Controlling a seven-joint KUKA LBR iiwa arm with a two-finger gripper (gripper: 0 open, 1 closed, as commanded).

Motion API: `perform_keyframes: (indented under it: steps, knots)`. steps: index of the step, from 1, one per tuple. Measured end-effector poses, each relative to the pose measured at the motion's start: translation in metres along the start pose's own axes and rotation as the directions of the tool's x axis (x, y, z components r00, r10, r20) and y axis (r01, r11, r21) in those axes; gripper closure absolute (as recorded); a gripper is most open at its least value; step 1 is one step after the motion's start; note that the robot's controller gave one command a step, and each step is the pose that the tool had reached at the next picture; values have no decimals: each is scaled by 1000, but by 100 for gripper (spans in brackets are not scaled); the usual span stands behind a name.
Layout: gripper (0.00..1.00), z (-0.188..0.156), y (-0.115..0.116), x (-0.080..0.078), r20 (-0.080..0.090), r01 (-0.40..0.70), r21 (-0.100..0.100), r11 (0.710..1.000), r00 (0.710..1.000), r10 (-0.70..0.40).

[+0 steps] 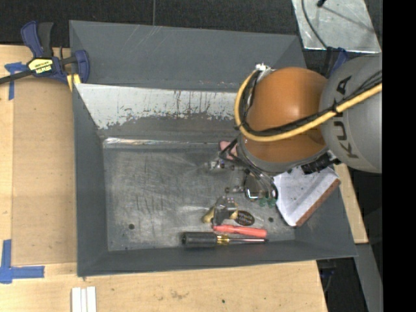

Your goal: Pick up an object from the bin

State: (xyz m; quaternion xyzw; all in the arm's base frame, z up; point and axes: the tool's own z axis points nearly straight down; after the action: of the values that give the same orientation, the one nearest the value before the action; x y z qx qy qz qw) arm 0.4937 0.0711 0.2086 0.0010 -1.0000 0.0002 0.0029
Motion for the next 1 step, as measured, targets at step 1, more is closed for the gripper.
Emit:
perform_keyframes:
  steps: [1]
  knots:
    - [0,-4,0,-2,8,-2,-1,1000,1000,2]
